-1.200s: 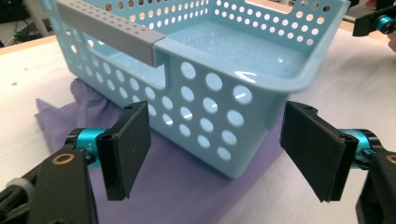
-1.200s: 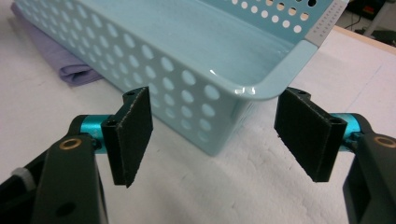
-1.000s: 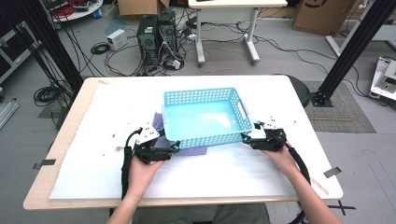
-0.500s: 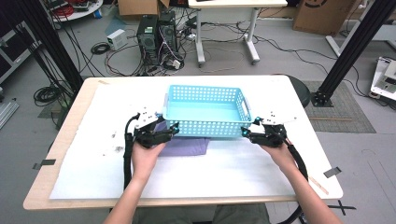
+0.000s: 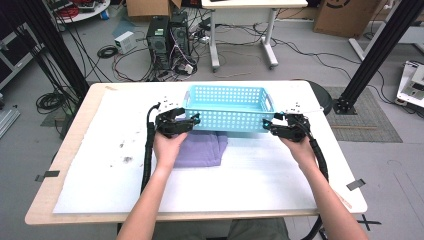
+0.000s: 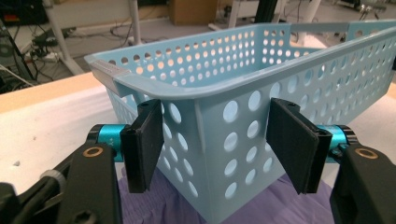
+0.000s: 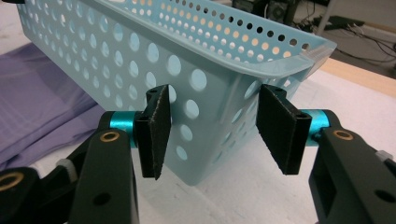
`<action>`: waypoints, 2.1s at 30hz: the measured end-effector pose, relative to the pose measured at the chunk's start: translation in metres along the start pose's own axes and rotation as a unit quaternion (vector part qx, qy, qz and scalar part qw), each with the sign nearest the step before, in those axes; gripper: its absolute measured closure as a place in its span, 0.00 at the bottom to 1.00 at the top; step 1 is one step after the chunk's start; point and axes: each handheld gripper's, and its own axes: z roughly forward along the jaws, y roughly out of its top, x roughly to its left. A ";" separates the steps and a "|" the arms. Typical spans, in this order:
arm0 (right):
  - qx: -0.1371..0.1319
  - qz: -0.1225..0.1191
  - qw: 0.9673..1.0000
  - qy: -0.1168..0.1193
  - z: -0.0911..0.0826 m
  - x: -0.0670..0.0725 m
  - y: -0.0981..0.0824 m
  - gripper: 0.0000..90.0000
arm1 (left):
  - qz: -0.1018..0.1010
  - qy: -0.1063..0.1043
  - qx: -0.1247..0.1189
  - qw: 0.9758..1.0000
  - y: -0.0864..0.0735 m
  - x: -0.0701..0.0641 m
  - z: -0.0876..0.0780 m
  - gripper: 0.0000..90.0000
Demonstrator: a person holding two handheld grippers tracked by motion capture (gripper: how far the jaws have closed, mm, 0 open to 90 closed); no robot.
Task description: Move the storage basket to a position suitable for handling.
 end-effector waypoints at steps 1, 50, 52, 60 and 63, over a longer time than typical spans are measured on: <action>0.003 -0.003 1.000 -0.002 0.000 -0.001 0.000 0.52 | 0.004 0.000 0.004 1.000 -0.001 -0.001 0.002 0.41; -0.024 0.059 0.998 -0.015 -0.020 0.029 -0.045 0.31 | 0.065 0.060 0.013 0.996 -0.052 -0.002 -0.088 0.32; -0.023 0.055 0.998 -0.008 -0.017 0.037 -0.044 0.30 | 0.057 0.056 0.009 0.997 -0.061 0.000 -0.095 0.32; -0.016 0.033 0.999 0.034 0.004 0.075 -0.034 0.28 | 0.047 0.041 0.004 0.998 -0.084 0.012 -0.107 0.33; -0.005 0.023 0.999 0.043 0.014 0.089 -0.032 0.28 | 0.006 0.030 0.018 0.999 -0.085 0.015 -0.110 0.33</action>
